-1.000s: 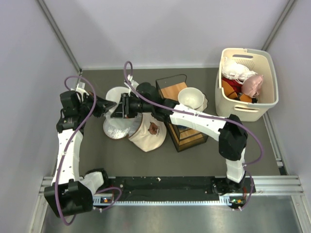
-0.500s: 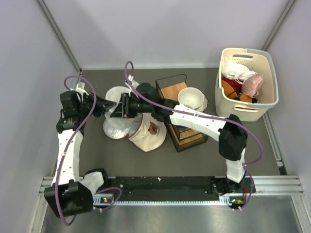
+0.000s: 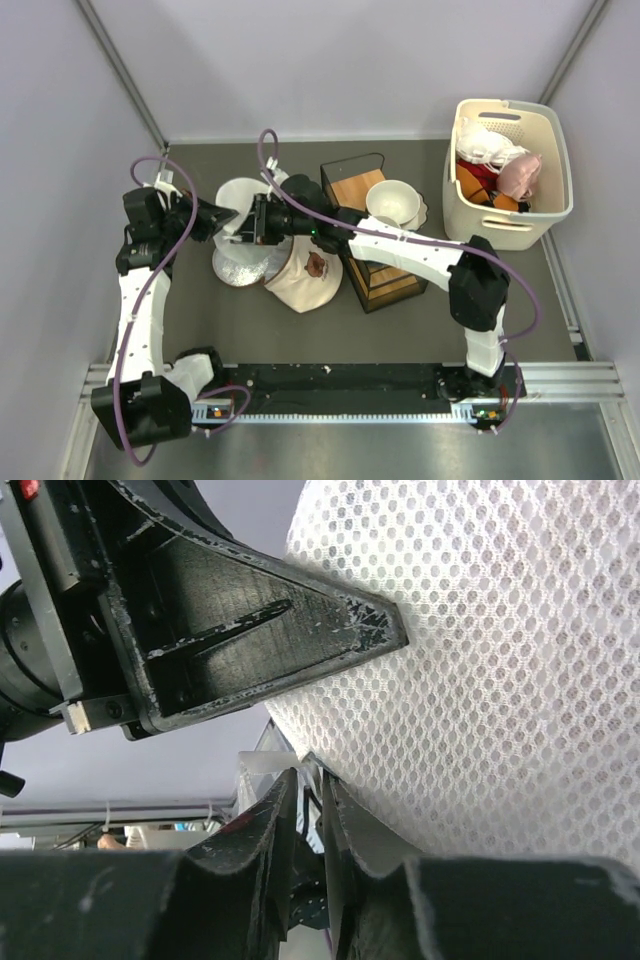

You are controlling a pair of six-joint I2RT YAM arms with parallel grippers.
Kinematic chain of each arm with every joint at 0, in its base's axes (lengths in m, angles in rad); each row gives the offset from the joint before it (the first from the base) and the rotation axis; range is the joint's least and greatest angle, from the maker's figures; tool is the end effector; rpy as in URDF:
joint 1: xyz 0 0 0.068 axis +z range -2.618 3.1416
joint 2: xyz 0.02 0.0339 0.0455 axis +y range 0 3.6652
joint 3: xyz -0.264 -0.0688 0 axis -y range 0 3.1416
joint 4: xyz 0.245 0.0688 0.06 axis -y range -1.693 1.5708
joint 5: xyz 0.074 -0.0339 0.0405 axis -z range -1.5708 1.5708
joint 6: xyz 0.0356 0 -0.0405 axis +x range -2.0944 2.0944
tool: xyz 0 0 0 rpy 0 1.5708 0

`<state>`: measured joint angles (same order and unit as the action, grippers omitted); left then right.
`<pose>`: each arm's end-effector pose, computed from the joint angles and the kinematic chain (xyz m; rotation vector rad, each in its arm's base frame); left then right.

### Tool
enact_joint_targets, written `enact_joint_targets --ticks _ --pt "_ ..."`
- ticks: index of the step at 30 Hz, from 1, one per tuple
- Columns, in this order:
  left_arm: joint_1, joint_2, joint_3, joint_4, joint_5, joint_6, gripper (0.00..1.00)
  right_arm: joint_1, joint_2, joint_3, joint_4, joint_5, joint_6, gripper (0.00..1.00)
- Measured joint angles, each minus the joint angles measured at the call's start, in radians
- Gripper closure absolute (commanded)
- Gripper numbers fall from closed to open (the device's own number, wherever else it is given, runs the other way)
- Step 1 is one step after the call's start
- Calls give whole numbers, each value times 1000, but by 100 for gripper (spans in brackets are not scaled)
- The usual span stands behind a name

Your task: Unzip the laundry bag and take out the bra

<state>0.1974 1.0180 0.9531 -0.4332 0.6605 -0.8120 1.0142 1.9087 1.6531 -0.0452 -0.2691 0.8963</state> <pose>0.2195 0.0216 0.3334 -0.6347 2.0255 -1.0536 0.2367 0.3983 0.3266 -0.3440 2.1542 1.4755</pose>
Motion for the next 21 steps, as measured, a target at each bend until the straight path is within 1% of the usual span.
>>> enact_joint_targets --ticks 3,11,21 --pt "0 0 0 -1 0 0 100 0 0 -8 -1 11 5 100" --pt "-2 -2 -1 -3 0 3 100 0 -21 -51 27 29 4 100" --pt "1 10 -1 -37 9 16 100 -48 -170 -273 26 57 -60 100"
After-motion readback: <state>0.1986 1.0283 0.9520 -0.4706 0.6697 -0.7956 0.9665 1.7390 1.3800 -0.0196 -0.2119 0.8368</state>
